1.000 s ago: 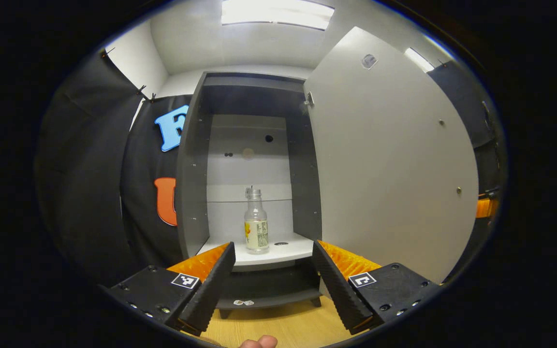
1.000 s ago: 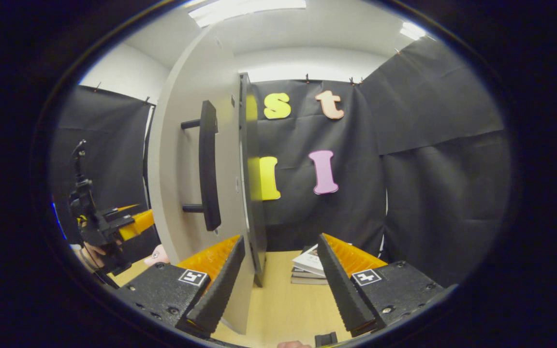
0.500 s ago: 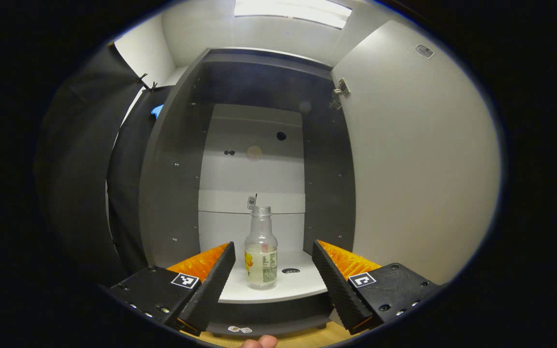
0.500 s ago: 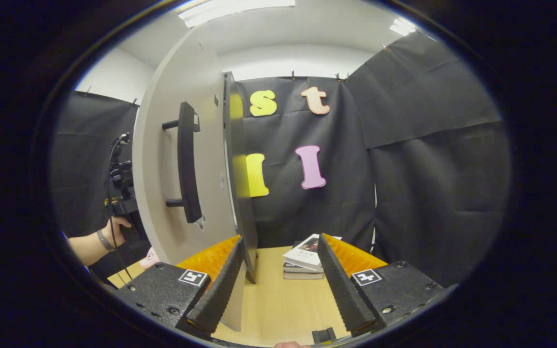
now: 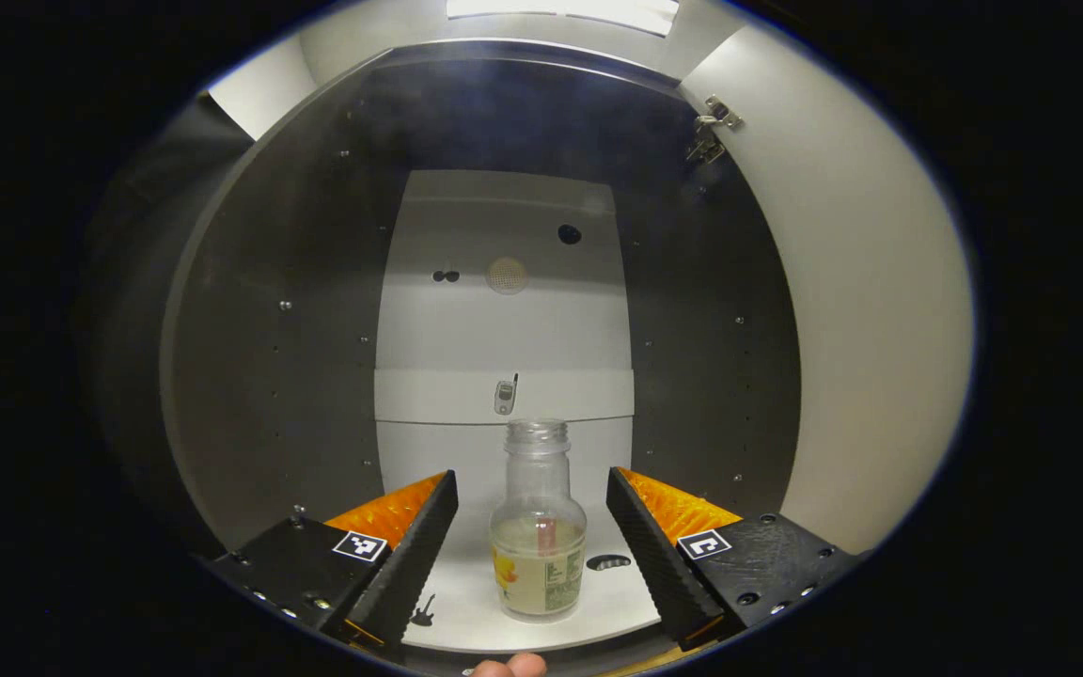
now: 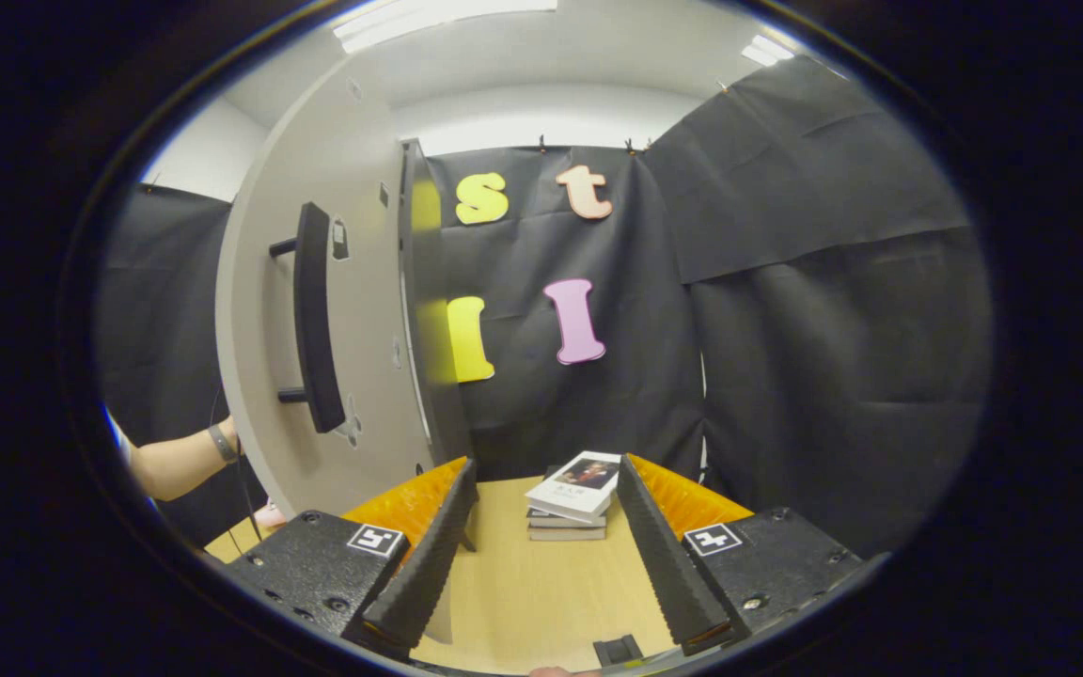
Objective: Open the cabinet door with the right hand, grasp the bottle in the cabinet with the left hand and place it on the coaster, then close the cabinet door with the right hand.
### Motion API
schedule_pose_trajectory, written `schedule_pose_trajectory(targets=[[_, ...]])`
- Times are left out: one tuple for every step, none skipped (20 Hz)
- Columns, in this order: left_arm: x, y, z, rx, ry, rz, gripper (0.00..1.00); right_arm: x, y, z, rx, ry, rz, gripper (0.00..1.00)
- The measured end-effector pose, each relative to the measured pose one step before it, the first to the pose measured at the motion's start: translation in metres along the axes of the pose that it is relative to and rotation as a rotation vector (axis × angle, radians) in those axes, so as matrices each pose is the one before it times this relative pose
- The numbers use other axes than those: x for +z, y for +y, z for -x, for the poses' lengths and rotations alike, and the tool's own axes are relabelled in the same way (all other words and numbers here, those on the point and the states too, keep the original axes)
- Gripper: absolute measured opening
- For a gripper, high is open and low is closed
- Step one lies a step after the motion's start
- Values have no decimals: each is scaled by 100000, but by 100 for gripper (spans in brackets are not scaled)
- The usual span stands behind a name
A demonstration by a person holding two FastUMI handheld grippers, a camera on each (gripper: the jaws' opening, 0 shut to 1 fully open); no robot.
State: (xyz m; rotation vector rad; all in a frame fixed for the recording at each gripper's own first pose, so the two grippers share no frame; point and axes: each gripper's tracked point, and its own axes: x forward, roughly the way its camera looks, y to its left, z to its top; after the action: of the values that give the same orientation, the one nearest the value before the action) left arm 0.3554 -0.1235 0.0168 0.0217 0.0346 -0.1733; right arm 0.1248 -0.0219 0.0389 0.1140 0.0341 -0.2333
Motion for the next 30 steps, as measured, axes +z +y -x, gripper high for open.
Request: schedule_pose_trajectory(targets=[[-49,68,-456,214,339,-680,96,-136,-218,-61,-747,307,-578,94],[-171,23,-548,355,563,-627,96,-50,-189,18,-669,160,-556,94],[-121,117,-405,457,775,-479,96,-64,-45,56,-241,100,-345,94],[-309,206,-168,728,1020,-681,96,-72,-112,-8,-441,127,-229,94],[-118,352,-197,1192,298,-294,96,-124,-124,-28,-438,189,-10,94],[-78,-58,-248,-823,136,30,96,-177,-264,-162,-606,289,64,94],[38,47,-66,135,-51,82,95,-40,-204,30,-569,396,-35,94],[-141,-109,-359,-735,-99,283,91,-55,-167,-156,-395,203,-302,94],[-70,-224,-49,-960,339,473,86,-2,-92,-57,-129,238,-527,94],[-38,41,-57,-385,-24,87,86,-63,48,-133,133,49,-614,94],[89,-93,-91,-583,-322,-117,86,8,4,-121,97,-69,-558,94],[140,-128,-232,-207,-793,-243,86,-1,87,-60,252,33,-266,94],[333,-145,116,-663,-690,-565,70,-188,-6,1,134,314,69,94],[173,14,7,-12,-779,-679,87,-25,26,-8,-49,80,226,94],[221,93,-61,153,-718,-515,70,-18,65,82,139,-2,340,94],[66,9,-80,322,-307,-361,65,-17,-29,16,-9,59,327,94],[37,-5,393,-447,819,395,39,-56,46,-32,131,9,177,94],[-26,-113,-217,-346,-199,553,47,49,71,86,144,-84,-119,94],[-3,19,173,-178,665,495,43,89,94,-130,406,-64,-225,94],[158,45,272,59,74,147,43,78,99,-20,257,-11,-279,94],[237,259,405,713,-388,-500,43,-21,98,-63,506,-95,-271,94],[399,247,513,470,-742,-323,43,21,266,-12,673,-25,-129,94],[571,145,617,-182,-1171,337,43,47,247,-67,805,-46,160,94],[508,177,679,-359,-938,506,44,90,267,-1,674,-145,593,94],[601,178,892,-234,-684,305,43,-24,201,-66,525,-189,746,94],[494,350,887,127,-835,-17,43,66,376,-31,785,-47,553,94],[458,193,744,28,-680,-472,43,-86,381,-107,1000,78,203,94],[427,380,1054,284,-578,-616,44,8,512,-24,1145,60,-56,94],[257,400,1048,253,-574,-103,43,56,366,-21,1233,-208,-146,94],[-3,421,1145,157,81,344,43,165,464,25,1044,-531,-65,94]])
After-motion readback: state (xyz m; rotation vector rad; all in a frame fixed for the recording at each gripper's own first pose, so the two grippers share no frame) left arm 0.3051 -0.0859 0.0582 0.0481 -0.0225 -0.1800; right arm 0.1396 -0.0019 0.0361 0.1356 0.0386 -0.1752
